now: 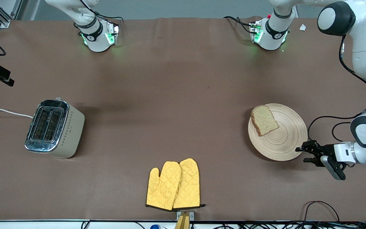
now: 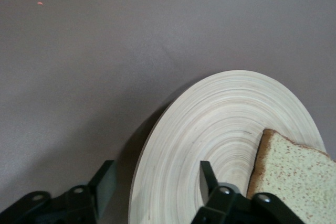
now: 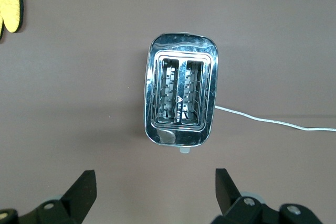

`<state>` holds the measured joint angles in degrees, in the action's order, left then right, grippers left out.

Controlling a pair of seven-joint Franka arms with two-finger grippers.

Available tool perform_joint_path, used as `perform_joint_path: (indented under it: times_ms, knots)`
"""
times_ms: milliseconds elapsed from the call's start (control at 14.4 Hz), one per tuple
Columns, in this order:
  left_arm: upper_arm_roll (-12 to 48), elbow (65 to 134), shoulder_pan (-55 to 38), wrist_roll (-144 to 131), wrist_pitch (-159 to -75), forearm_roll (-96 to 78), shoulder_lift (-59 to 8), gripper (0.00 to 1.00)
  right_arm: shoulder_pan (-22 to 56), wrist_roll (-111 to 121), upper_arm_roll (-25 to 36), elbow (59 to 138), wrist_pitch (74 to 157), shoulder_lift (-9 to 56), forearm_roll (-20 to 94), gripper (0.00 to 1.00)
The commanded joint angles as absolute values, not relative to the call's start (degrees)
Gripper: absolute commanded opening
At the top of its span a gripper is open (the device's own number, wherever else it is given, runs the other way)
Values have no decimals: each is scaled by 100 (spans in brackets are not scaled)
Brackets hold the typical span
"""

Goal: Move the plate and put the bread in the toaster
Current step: 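Grasp the rim of the wooden plate with the left gripper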

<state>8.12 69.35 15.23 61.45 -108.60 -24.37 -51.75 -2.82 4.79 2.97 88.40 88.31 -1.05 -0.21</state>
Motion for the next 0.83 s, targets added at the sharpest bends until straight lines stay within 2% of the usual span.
perform_joint_path:
  times_ms: [0, 69, 485, 762]
  knots:
    - [870, 6741, 1564, 6467, -10863, -2522, -5335, 57, -281, 466, 290, 8877, 8824, -132, 53, 100]
    - [870, 6750, 1564, 6556, -10863, -2522, -5361, 55, -273, 457, 290, 8877, 8824, -132, 53, 100]
    - [896, 6662, 1679, 6592, -10907, -2558, -5607, 54, -264, 431, 290, 8859, 8824, -132, 53, 100]
    - [888, 6680, 1687, 6574, -10899, -2558, -5625, 38, -246, 448, 290, 8868, 8824, -132, 53, 100]
